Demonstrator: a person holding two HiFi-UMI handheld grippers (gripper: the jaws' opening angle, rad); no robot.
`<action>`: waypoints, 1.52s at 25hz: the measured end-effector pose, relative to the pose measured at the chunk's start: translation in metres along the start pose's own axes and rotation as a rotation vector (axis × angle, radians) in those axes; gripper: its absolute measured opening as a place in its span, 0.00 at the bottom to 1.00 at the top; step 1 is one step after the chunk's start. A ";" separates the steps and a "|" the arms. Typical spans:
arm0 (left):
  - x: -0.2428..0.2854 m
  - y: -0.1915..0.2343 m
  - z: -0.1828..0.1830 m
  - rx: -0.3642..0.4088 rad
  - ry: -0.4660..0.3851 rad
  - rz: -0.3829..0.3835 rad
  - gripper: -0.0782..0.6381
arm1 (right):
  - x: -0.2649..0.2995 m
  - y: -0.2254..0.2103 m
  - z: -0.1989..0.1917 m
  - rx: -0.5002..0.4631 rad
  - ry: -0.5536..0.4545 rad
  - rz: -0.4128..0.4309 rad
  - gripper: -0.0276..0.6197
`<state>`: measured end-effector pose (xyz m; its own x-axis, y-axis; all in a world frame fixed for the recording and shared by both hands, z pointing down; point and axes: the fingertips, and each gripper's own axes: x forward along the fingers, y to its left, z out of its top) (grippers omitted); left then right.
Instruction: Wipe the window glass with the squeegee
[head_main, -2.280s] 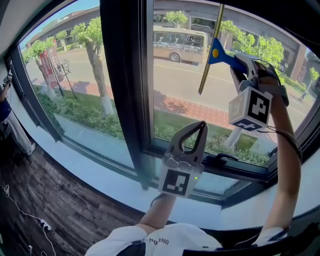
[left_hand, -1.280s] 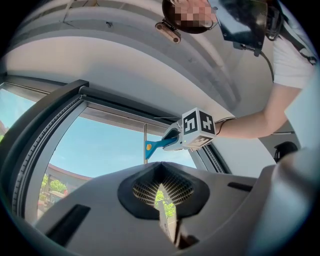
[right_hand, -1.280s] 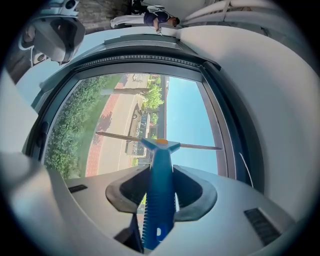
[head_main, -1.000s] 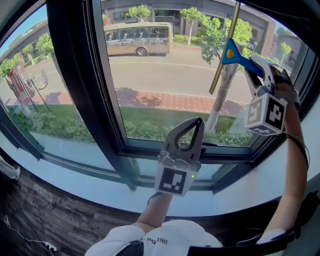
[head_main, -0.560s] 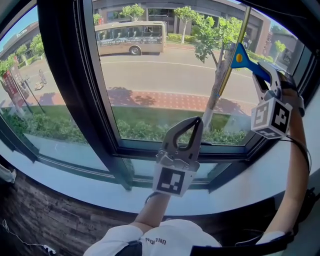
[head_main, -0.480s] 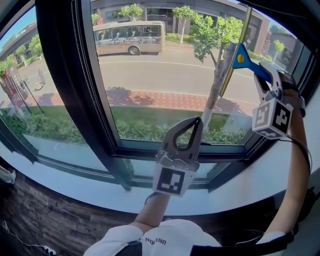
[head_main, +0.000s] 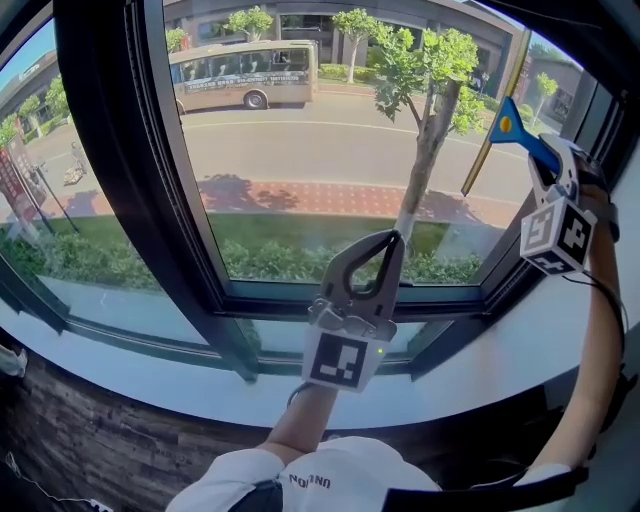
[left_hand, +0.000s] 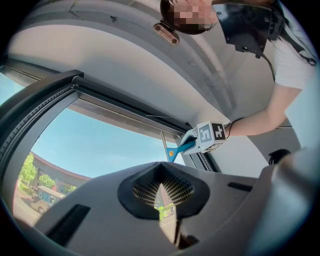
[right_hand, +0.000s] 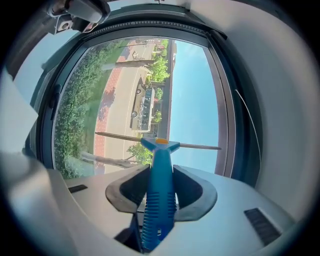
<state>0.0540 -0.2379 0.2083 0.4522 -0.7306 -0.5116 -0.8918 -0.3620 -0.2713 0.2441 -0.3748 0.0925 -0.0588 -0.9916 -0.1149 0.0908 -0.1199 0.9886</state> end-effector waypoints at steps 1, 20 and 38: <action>0.001 -0.001 0.001 0.001 0.000 -0.002 0.11 | 0.001 0.001 -0.005 0.002 0.010 0.003 0.27; 0.002 -0.001 -0.002 -0.009 0.005 0.013 0.11 | 0.009 0.019 -0.088 0.033 0.152 0.017 0.27; 0.003 0.003 -0.008 -0.020 0.009 0.031 0.11 | 0.020 0.034 -0.166 0.049 0.311 0.041 0.27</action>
<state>0.0528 -0.2460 0.2124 0.4241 -0.7469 -0.5121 -0.9056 -0.3502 -0.2393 0.4111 -0.4065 0.1078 0.2510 -0.9637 -0.0915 0.0384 -0.0845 0.9957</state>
